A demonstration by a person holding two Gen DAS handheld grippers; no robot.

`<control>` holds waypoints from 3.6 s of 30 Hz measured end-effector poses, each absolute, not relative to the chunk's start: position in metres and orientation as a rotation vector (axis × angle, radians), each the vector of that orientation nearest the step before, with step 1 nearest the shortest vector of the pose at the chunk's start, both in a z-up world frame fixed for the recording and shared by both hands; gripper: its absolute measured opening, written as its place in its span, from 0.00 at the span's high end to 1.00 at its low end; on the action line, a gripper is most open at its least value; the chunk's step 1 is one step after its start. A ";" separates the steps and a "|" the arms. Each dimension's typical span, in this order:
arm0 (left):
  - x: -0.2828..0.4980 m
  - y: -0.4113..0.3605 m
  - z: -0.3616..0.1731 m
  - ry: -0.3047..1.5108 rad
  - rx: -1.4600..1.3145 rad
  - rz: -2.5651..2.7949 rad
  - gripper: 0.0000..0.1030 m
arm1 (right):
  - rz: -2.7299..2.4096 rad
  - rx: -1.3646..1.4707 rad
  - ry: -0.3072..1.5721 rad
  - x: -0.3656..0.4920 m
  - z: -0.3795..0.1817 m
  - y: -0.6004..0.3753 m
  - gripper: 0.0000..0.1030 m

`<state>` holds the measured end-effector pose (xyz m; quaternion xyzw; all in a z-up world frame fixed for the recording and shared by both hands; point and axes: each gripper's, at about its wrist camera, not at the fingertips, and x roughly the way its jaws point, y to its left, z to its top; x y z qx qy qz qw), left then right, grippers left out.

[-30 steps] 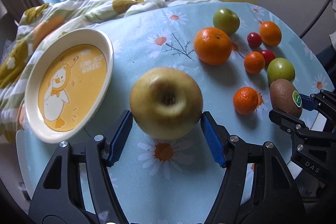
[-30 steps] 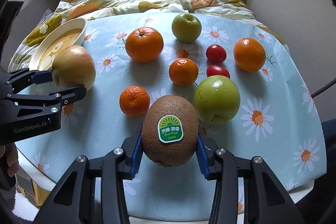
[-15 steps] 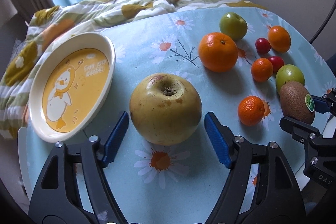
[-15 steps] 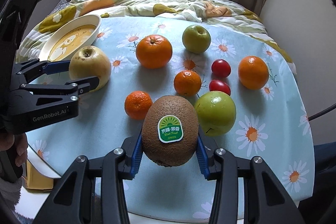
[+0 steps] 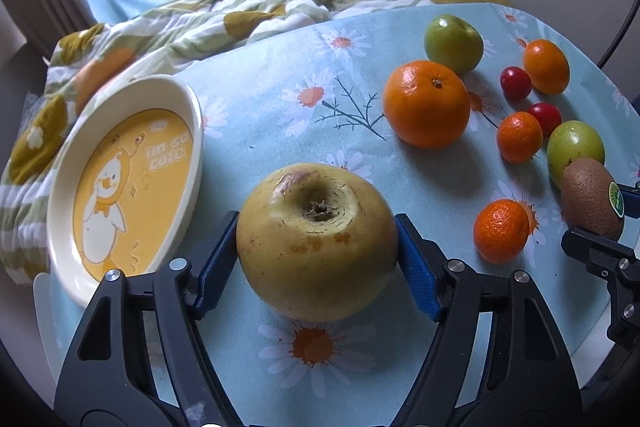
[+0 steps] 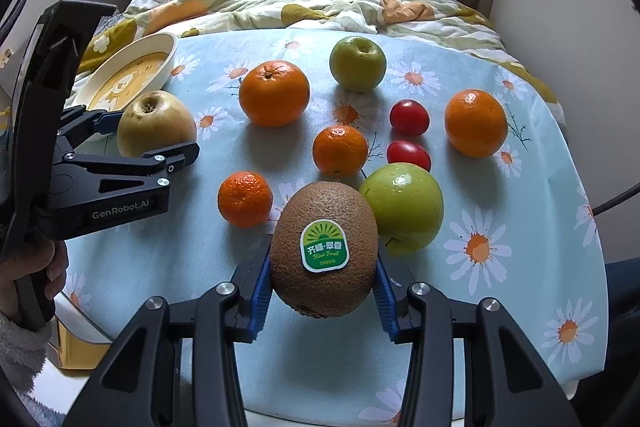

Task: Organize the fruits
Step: 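Carry the pear into the duck bowl with the left tool and release it, then lower the kiwi into the bowl beside the pear and open the right tool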

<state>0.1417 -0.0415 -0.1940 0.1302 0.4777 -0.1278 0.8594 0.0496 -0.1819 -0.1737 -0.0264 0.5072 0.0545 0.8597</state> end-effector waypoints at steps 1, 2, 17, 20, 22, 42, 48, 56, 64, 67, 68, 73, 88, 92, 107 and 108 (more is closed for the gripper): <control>0.142 -0.042 -0.194 1.003 0.271 -0.267 0.21 | 0.116 -0.055 1.064 0.050 -0.173 -0.183 0.60; 0.142 -0.043 -0.192 1.002 0.265 -0.267 0.21 | 0.119 -0.055 1.063 0.050 -0.173 -0.183 0.60; 0.148 0.008 -0.126 0.925 0.142 -0.186 0.21 | 0.172 -0.117 0.990 0.072 -0.130 -0.163 0.60; 0.158 0.030 -0.119 0.917 0.144 -0.174 0.21 | 0.176 -0.110 0.969 0.085 -0.121 -0.145 0.60; 0.167 0.045 -0.115 0.912 0.149 -0.170 0.21 | 0.184 -0.094 0.957 0.095 -0.115 -0.132 0.60; 0.264 0.128 -0.165 0.967 0.232 -0.291 0.21 | 0.114 -0.036 0.961 0.162 -0.125 -0.034 0.60; 0.277 0.128 -0.183 0.988 0.241 -0.317 0.21 | 0.069 -0.022 0.980 0.164 -0.130 -0.028 0.60; 0.274 0.131 -0.164 0.897 0.234 -0.333 0.00 | 0.031 -0.017 0.974 0.159 -0.121 -0.027 0.60; 0.254 0.148 -0.151 0.931 0.210 -0.264 0.00 | 0.105 -0.064 0.964 0.165 -0.114 -0.018 0.60; 0.240 0.155 -0.148 0.955 0.180 -0.223 0.00 | 0.164 -0.091 0.960 0.172 -0.113 -0.010 0.60; 0.235 0.157 -0.147 0.964 0.172 -0.209 0.00 | 0.182 -0.100 0.961 0.175 -0.113 -0.008 0.60; 0.214 0.164 -0.145 0.998 0.147 -0.146 0.00 | 0.285 -0.144 0.958 0.191 -0.118 0.007 0.60; 0.182 0.193 -0.152 1.059 0.047 0.022 0.00 | 0.435 -0.298 1.000 0.231 -0.164 0.041 0.60; 0.180 0.193 -0.157 1.074 0.019 0.031 0.00 | 0.443 -0.331 1.007 0.233 -0.171 0.044 0.60; 0.172 0.198 -0.149 1.073 0.017 0.027 0.00 | 0.419 -0.290 0.939 0.220 -0.150 0.038 0.08; 0.171 0.198 -0.145 1.068 0.022 0.027 0.00 | 0.418 -0.283 0.943 0.219 -0.146 0.038 0.08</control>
